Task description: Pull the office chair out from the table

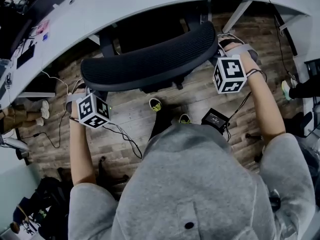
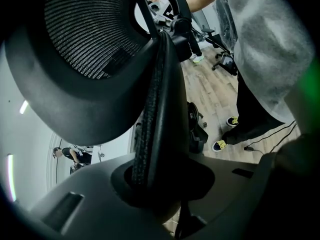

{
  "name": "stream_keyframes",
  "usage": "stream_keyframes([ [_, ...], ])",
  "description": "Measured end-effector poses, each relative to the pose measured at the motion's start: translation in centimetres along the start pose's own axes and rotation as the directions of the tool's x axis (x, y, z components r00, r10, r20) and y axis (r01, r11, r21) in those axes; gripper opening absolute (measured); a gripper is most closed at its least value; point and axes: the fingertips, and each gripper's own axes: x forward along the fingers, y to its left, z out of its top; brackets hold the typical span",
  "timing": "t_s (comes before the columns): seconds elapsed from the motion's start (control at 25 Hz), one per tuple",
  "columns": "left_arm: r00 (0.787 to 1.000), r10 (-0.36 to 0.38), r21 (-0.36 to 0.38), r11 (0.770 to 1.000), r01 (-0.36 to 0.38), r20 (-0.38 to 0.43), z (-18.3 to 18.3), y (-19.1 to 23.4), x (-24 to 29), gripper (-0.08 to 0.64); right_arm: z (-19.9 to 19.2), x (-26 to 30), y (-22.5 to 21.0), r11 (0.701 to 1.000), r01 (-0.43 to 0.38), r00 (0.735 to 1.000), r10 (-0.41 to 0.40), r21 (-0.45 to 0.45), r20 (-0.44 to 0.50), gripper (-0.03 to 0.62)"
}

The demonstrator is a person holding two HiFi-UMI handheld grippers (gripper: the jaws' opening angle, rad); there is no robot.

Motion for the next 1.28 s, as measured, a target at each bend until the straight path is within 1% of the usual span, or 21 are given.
stream_keyframes([
  [0.52,1.0,-0.007,-0.025,1.0,0.007,-0.026,1.5,-5.6,-3.8,0.092,0.5,-4.0,4.3,1.0,0.004,1.0,-0.004,-0.019,0.029,0.086],
  [0.76,0.999,-0.017,-0.03,0.999,0.016,-0.031,1.8,-7.4,-5.3,0.092,0.8,-5.3,5.6,1.0,0.002,1.0,-0.002,-0.025,0.029,0.086],
  [1.12,0.999,0.004,-0.044,0.999,-0.005,-0.032,2.5,-10.3,-7.1,0.092,1.0,-7.2,8.0,0.999,0.01,1.0,-0.009,-0.032,0.028,0.087],
  [1.28,1.0,0.006,-0.048,0.999,-0.008,-0.031,2.7,-11.4,-7.9,0.092,1.3,-8.0,9.1,1.0,0.002,1.0,-0.001,-0.03,0.028,0.087],
])
